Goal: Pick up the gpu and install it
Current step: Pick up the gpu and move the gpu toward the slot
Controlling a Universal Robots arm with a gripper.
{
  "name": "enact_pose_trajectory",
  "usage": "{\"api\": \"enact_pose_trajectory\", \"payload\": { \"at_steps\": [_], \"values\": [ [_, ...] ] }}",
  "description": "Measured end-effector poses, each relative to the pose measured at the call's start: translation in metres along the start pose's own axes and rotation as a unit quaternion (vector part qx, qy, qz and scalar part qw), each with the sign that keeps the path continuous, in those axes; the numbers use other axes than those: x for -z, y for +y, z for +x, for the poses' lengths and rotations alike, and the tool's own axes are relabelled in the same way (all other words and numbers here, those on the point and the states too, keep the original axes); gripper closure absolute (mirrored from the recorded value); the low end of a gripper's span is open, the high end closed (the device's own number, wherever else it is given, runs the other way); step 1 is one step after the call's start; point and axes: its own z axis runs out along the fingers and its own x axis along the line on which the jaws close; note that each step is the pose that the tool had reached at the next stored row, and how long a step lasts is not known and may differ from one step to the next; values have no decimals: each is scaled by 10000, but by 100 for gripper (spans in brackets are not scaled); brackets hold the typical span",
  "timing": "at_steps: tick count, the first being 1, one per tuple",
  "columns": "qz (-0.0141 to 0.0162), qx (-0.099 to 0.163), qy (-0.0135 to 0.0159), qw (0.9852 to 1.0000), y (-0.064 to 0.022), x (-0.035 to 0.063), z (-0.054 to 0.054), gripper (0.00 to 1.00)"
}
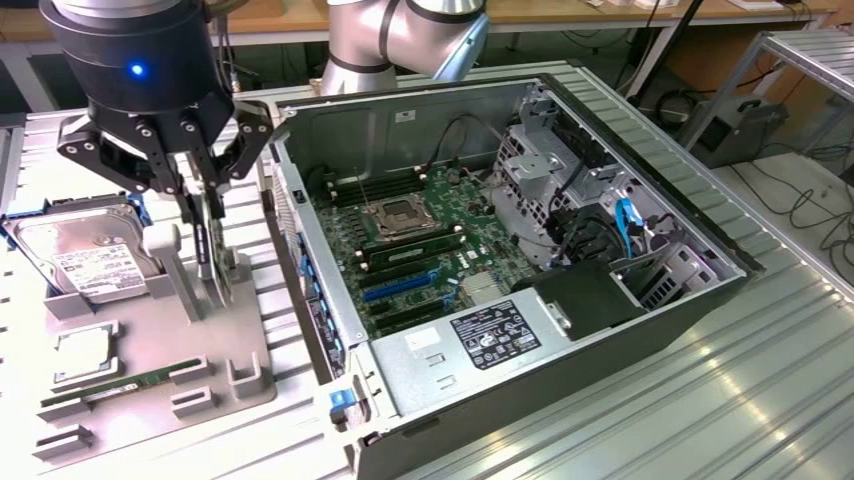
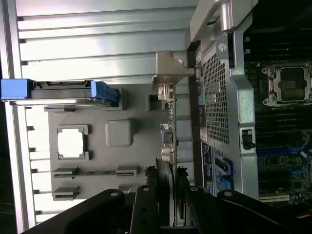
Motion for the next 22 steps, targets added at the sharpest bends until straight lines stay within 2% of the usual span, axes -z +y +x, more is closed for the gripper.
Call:
{"api": "enact_pose_trajectory", "payload": {
  "at_steps": [22],
  "values": [
    [0,0,0,10000,5,117,-3,74]
  ]
}}
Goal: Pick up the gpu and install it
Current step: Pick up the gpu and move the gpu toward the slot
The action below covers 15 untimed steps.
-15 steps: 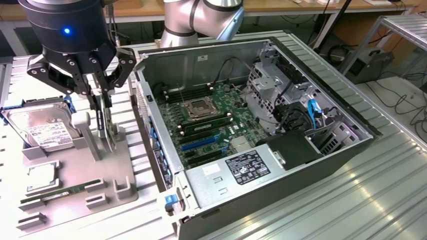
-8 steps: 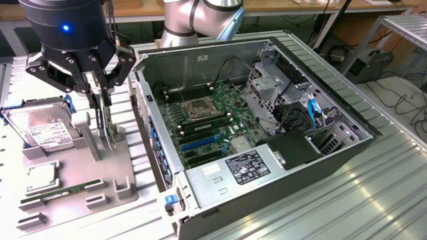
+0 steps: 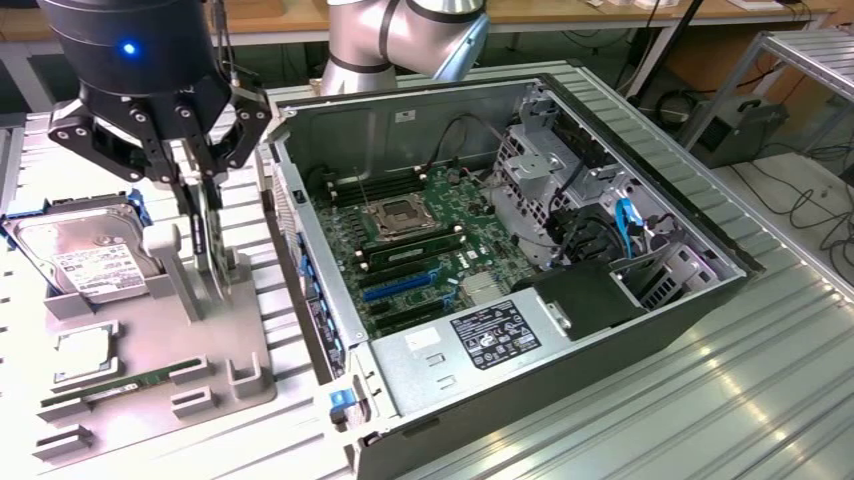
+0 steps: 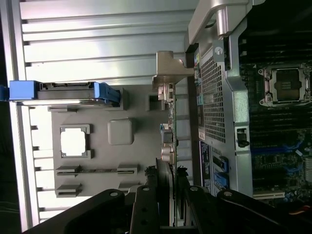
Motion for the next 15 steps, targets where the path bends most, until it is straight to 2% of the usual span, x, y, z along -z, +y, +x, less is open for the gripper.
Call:
{"api": "enact_pose_trajectory", "payload": {
  "at_steps": [6,8,13,15],
  "values": [
    [0,0,0,10000,1,28,-1,74],
    [0,0,0,10000,5,132,-3,74],
    [0,0,0,10000,11,278,-6,74],
    [0,0,0,10000,15,376,-9,74]
  ]
}}
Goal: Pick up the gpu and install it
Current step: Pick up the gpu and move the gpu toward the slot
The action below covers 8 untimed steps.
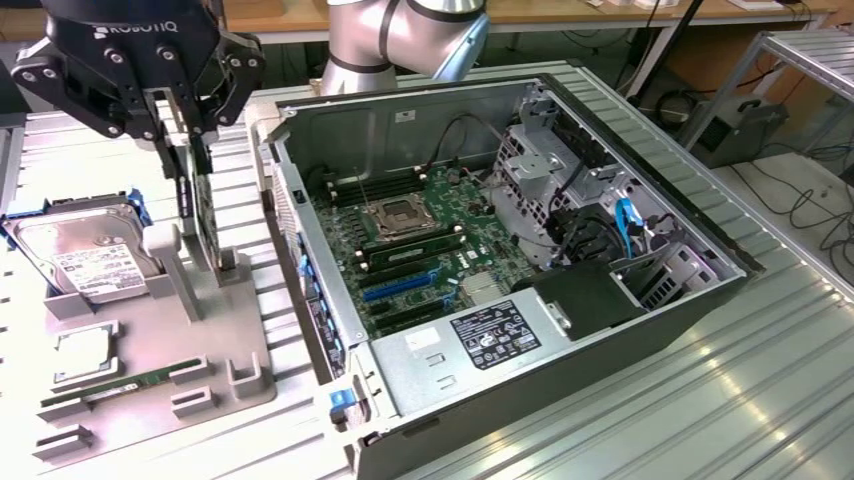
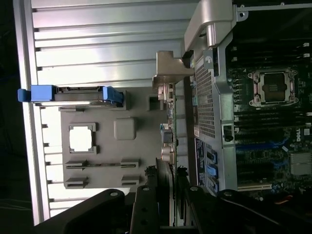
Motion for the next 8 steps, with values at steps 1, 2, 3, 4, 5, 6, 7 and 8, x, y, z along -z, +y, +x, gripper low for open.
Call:
{"api": "enact_pose_trajectory", "payload": {
  "at_steps": [1,2,3,4,5,6,7,8],
  "values": [
    [0,-1,0,10000,1,19,-1,74],
    [0,-1,0,10000,1,29,-1,74],
    [0,-1,0,10000,2,37,-1,74],
    [0,-1,0,10000,2,43,-1,74],
    [0,-1,0,10000,2,49,-1,74],
    [0,0,0,10000,2,54,-1,74],
    [0,0,0,10000,3,60,-1,74],
    [0,-1,0,10000,3,66,-2,74]
  ]
}}
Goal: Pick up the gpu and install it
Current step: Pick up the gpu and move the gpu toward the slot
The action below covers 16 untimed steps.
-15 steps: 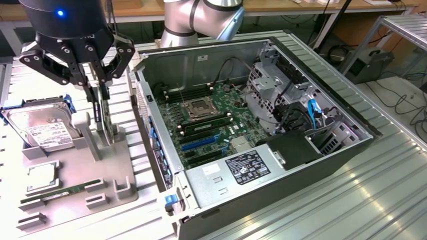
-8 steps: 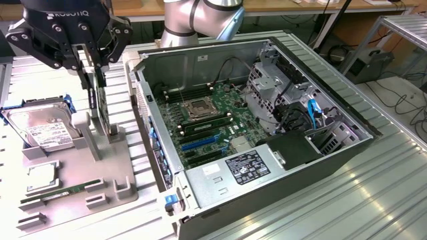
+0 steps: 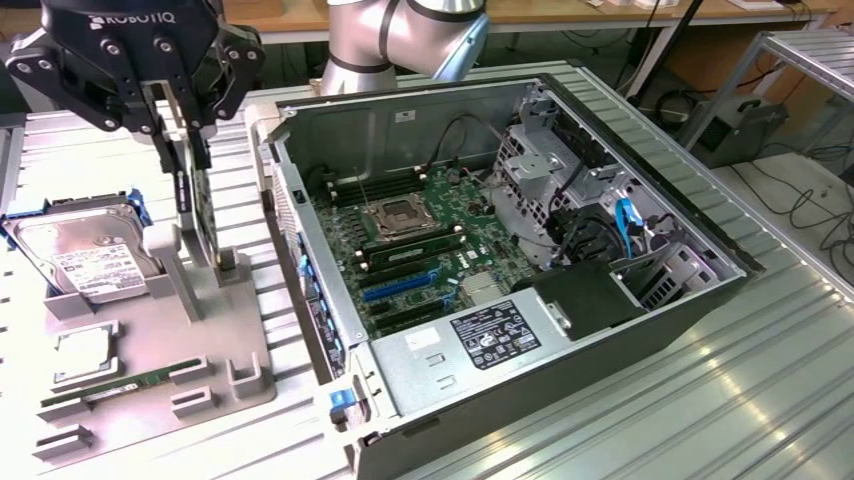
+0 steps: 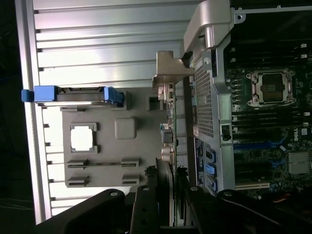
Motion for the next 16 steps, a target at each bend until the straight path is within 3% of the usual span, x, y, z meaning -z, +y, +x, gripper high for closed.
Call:
{"api": "enact_pose_trajectory", "payload": {
  "at_steps": [16],
  "values": [
    [0,0,0,10000,3,17,-40,74]
  ]
}}
